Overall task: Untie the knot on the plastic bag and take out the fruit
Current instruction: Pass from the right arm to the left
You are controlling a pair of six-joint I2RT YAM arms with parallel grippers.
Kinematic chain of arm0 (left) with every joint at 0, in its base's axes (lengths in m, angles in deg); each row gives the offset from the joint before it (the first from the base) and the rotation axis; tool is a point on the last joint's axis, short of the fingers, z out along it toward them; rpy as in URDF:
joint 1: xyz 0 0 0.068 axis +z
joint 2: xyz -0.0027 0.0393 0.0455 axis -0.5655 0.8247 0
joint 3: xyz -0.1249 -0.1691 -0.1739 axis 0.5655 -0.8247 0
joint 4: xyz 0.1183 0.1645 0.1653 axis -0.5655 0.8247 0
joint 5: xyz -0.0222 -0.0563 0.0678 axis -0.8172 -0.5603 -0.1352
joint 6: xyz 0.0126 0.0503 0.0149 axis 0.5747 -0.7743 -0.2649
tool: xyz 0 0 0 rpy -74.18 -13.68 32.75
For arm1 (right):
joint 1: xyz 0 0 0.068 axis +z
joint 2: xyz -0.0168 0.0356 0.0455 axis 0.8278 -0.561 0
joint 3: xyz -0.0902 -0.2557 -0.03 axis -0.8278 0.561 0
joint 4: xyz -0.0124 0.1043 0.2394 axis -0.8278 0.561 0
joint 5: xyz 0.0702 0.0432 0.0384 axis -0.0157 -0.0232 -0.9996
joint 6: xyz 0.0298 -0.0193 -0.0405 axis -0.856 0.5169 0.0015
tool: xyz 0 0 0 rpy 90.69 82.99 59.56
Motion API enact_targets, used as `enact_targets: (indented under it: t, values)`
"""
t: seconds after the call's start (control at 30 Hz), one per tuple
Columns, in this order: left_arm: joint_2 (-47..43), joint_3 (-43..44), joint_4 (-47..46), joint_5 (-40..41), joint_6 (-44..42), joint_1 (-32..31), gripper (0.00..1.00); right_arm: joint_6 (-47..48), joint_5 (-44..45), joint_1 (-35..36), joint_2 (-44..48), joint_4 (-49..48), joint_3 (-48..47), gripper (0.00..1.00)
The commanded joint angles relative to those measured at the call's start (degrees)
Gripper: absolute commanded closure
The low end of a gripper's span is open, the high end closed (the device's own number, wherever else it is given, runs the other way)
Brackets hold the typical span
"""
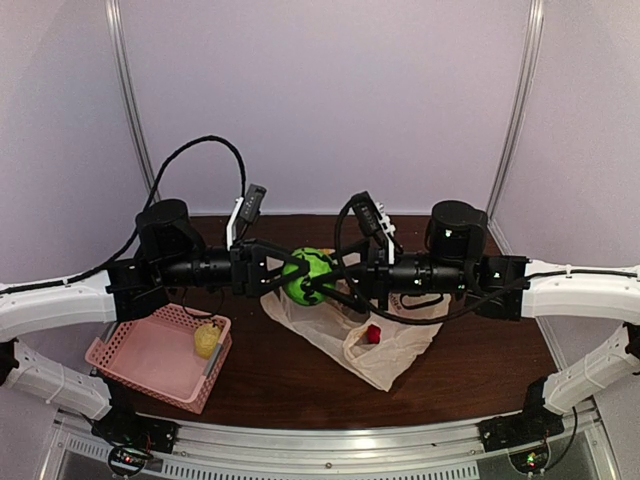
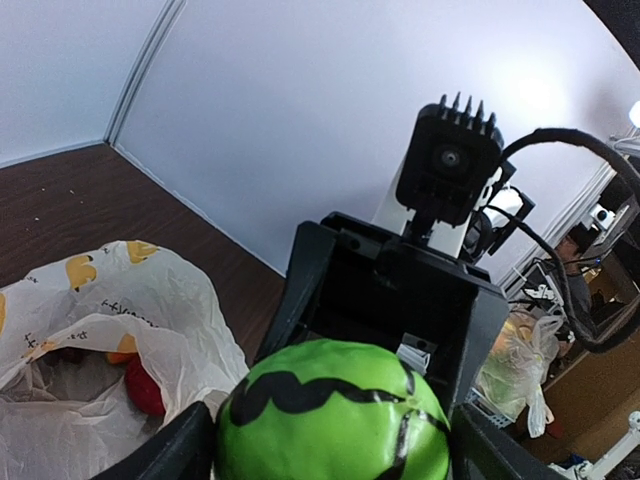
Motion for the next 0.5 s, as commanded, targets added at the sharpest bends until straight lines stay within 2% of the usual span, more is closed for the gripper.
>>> enact_targets:
  t: [0.0, 0.17, 0.27, 0.37, 0.47]
  values:
    - [1.0, 0.9, -2.5, -3.2, 0.6, -0.5, 0.16, 1.3, 0.8, 0.4, -0.2, -0.3, -1.5, 0.31]
    - [1.5, 0.9, -1.6, -3.6, 0.5, -0.5, 0.18, 1.3, 1.0, 0.4, -0.2, -0.2, -1.6, 0.31]
    - [1.5, 0.9, -1.6, -3.8, 0.4, -0.5, 0.24, 1.4, 1.1, 0.5, -0.3, -0.1, -1.6, 0.31]
    - [1.3, 0.8, -1.6, -3.9, 0.4, -0.5, 0.35, 1.5, 1.3, 0.4, -0.4, 0.0, -1.6, 0.3]
    - [1.2, 0.7, -1.5, -3.7, 0.3, -0.5, 0.39, 1.7, 1.8, 0.4, -0.4, 0.3, -1.6, 0.28]
